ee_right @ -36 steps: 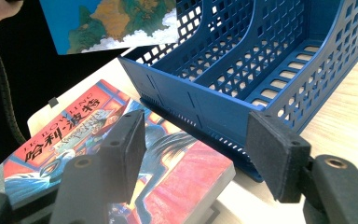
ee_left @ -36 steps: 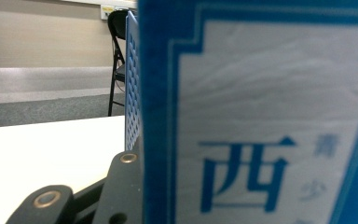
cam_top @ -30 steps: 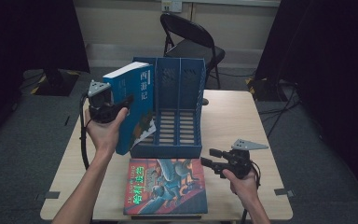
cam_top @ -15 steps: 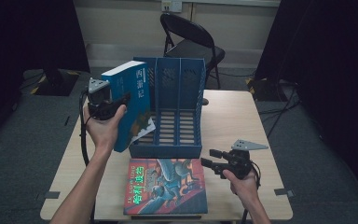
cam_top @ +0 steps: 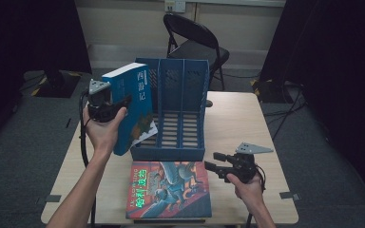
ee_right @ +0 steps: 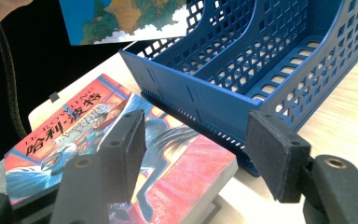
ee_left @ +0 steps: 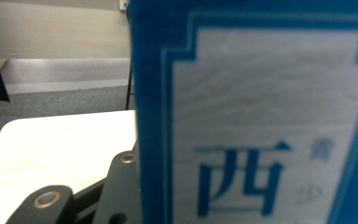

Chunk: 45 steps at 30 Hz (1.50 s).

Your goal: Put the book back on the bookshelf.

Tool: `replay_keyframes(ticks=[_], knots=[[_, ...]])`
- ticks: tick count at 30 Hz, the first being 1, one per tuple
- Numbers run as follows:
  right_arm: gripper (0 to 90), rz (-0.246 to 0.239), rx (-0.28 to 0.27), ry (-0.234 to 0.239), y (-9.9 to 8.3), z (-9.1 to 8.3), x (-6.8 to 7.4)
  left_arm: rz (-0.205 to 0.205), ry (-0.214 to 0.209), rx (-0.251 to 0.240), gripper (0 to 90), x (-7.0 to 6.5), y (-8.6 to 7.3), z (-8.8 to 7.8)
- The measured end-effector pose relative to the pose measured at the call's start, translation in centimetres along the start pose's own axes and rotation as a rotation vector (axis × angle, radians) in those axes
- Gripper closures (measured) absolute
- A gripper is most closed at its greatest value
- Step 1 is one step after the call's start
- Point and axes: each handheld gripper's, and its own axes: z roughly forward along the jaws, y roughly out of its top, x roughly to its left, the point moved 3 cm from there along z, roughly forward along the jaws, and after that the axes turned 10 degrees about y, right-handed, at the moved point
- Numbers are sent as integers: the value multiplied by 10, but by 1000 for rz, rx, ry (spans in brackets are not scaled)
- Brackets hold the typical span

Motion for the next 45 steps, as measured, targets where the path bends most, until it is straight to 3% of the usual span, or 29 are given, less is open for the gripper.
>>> replay_keyframes(ticks=[4, 10, 20, 22, 27, 32, 34, 37, 38, 42, 45], knots=[[378, 2, 7, 1, 0, 2, 0, 11, 1, 9, 619, -3, -2, 4], [378, 4, 2, 3, 0, 0, 0, -10, 15, 10, 619, -7, -4, 13], [378, 5, 1, 7, -1, 0, 0, 10, 41, 11, 619, -10, -1, 30], [378, 10, -3, 6, -1, -1, 0, -7, 43, 9, 619, -8, 1, 29], [378, 14, 9, 5, -3, 2, -3, 13, 31, -16, 619, -8, 10, 15], [378, 6, 8, 10, -1, 2, 0, 27, 58, -37, 619, -7, 11, 12], [378, 8, 5, 9, -1, 1, 0, 1, 40, -17, 618, -5, 9, 13], [378, 10, 5, 8, -1, 2, 0, -3, 38, -12, 618, -7, 4, 16], [378, 9, 4, 11, -1, 2, -1, 9, 40, -15, 619, -9, 2, 18], [379, 10, 11, 13, -1, 3, 0, -23, 30, -20, 619, -13, -1, 28], [379, 11, 7, 12, -1, 2, -1, -23, 36, -45, 619, -15, -2, 33]])
